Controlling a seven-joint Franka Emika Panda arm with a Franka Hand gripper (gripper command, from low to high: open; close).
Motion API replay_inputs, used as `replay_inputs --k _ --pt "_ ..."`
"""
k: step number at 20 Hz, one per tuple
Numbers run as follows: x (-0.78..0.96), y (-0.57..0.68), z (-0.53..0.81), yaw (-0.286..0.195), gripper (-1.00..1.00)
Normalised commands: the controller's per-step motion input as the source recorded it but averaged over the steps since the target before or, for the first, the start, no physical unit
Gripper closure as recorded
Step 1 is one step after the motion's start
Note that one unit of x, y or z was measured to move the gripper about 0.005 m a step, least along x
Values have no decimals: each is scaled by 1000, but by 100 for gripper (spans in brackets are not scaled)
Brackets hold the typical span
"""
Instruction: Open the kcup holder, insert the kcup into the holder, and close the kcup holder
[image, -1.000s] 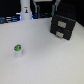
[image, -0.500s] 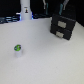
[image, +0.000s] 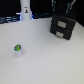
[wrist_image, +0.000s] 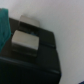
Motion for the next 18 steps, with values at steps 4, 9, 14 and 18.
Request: replay_inputs --k 4,9,14,18 --pt "-185 594 -211 -179 -100" --pt "-162 523 -283 -158 -100" --pt "-174 361 -396 -102 -100" --pt "-224 256 -440 -73 -100"
